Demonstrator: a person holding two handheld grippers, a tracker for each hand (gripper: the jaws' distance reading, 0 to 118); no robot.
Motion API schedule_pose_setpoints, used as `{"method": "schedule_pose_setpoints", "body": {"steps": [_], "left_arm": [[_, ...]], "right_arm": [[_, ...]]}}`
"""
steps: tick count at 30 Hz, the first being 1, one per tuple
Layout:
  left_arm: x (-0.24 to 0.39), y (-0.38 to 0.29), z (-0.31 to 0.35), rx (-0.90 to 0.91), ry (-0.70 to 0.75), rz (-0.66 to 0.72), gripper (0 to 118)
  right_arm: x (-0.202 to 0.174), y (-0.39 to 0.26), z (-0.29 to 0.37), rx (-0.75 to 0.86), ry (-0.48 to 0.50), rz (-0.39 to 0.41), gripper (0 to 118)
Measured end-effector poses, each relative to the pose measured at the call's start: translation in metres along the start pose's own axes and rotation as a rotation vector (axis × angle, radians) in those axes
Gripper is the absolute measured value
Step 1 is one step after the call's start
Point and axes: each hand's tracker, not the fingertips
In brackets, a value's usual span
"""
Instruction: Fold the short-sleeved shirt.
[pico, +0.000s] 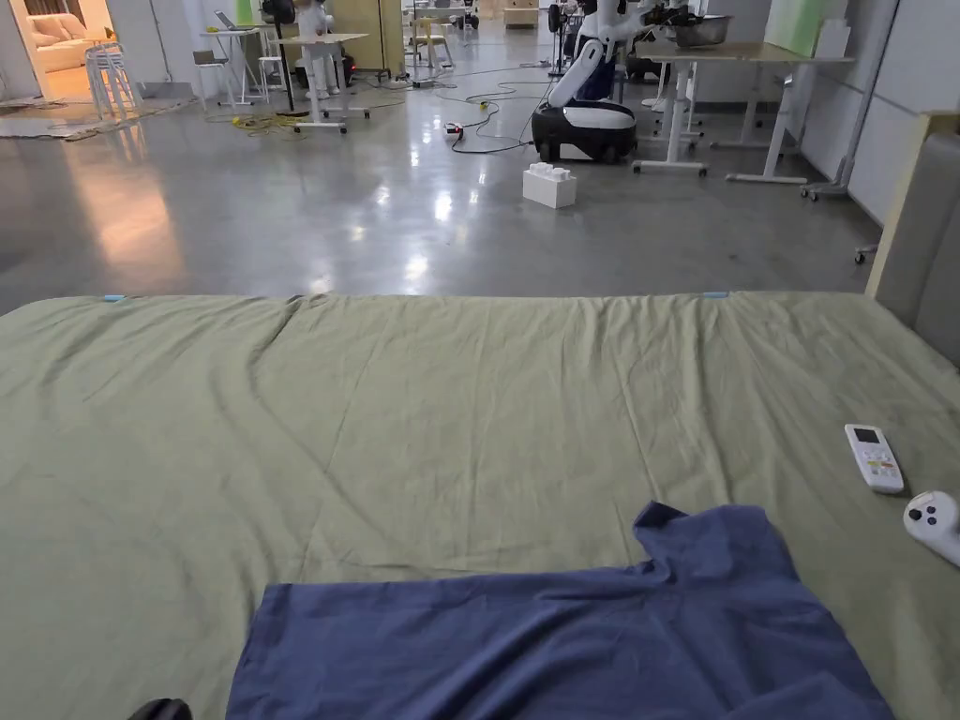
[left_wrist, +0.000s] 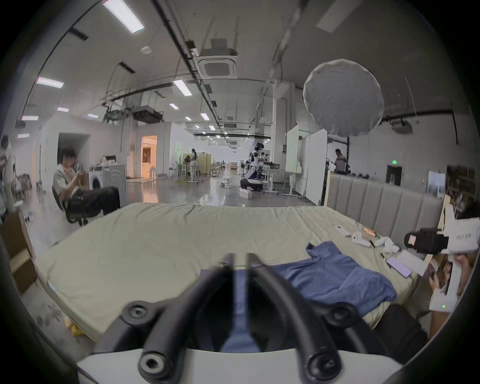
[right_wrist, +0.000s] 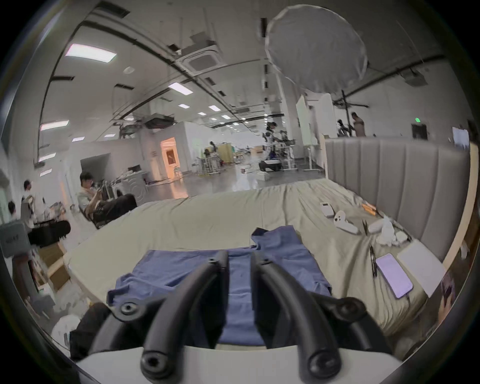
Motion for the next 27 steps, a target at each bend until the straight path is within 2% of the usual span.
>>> {"method": "schedule_pose_setpoints", "body": {"steps": [1, 6, 9, 11, 13, 16, 19, 20, 22, 23, 24, 25, 27], "left_arm": [[0.000, 0.000, 0.001, -0.019, -0.026, 0.001, 3], [-0.007, -0.003, -0.009, -0.067, -0.008, 0.004, 0], [-0.020, -0.003, -0.026, -0.095, -0.022, 0.079, 0], [-0.039, -0.006, -0.044, -0.097, -0.088, 0.225, 0], [-0.057, -0.011, -0.074, -0.145, -0.095, 0.289, 0], [-0.078, -0.022, -0.130, -0.237, -0.059, 0.221, 0], [-0.100, -0.037, -0.200, -0.330, -0.078, 0.268, 1], [-0.108, -0.043, -0.224, -0.364, -0.105, 0.289, 6], [-0.118, -0.056, -0.281, -0.483, -0.060, 0.264, 33], [-0.114, -0.060, -0.306, -0.536, 0.009, 0.234, 52], [-0.116, -0.069, -0.330, -0.598, 0.029, 0.184, 77], [-0.116, -0.079, -0.345, -0.584, 0.063, 0.151, 86], [-0.115, -0.097, -0.371, -0.594, 0.121, 0.083, 87]], "right_arm": [[-0.004, -0.001, -0.002, -0.010, -0.011, -0.002, 1], [-0.004, -0.002, -0.009, -0.023, 0.011, -0.027, 0], [-0.003, -0.001, -0.015, -0.033, 0.013, -0.023, 0], [0.001, -0.004, -0.018, -0.046, 0.016, -0.029, 0], [0.005, -0.008, -0.025, -0.069, 0.023, -0.046, 0], [0.015, -0.020, -0.034, -0.120, 0.016, -0.065, 0], [0.023, -0.030, -0.042, -0.169, -0.014, -0.058, 0], [0.027, -0.032, -0.044, -0.188, -0.022, -0.060, 0], [0.033, -0.036, -0.047, -0.219, -0.039, -0.066, 0], [0.037, -0.038, -0.049, -0.238, -0.049, -0.073, 0], [0.041, -0.041, -0.050, -0.257, -0.059, -0.078, 0], [0.045, -0.043, -0.051, -0.266, -0.070, -0.087, 0], [0.051, -0.046, -0.048, -0.304, -0.064, -0.129, 0]]}}
